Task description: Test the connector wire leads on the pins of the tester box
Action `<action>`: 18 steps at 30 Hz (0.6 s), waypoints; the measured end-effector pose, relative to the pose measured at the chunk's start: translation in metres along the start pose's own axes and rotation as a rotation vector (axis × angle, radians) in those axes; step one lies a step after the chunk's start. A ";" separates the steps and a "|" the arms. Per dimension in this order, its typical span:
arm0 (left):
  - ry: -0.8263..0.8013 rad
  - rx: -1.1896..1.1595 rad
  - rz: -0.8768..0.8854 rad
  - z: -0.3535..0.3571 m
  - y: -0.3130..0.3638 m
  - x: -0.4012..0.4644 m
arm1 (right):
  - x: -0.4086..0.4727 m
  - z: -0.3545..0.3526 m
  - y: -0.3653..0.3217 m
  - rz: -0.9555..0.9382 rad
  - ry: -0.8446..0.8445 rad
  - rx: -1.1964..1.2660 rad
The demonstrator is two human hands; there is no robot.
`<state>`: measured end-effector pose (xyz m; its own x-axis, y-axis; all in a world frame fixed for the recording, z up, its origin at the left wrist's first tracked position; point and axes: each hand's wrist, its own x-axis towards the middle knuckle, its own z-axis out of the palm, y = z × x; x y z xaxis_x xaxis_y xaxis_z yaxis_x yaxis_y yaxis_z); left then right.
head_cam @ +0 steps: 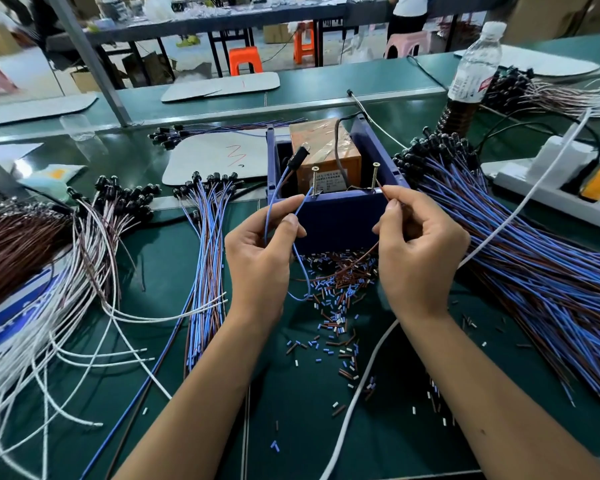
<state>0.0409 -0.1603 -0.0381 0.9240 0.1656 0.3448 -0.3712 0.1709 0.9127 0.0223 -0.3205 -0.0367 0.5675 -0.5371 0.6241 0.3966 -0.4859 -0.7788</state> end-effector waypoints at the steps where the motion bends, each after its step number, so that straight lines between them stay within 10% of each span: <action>1: -0.003 -0.001 -0.002 0.000 0.000 0.000 | 0.000 0.000 0.000 0.001 -0.002 -0.003; 18: 0.014 -0.090 -0.043 0.003 0.003 -0.001 | 0.001 0.000 0.002 -0.010 0.013 -0.009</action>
<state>0.0393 -0.1635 -0.0354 0.9382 0.1695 0.3018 -0.3383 0.2645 0.9031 0.0236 -0.3221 -0.0382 0.5540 -0.5413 0.6325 0.3954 -0.4975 -0.7721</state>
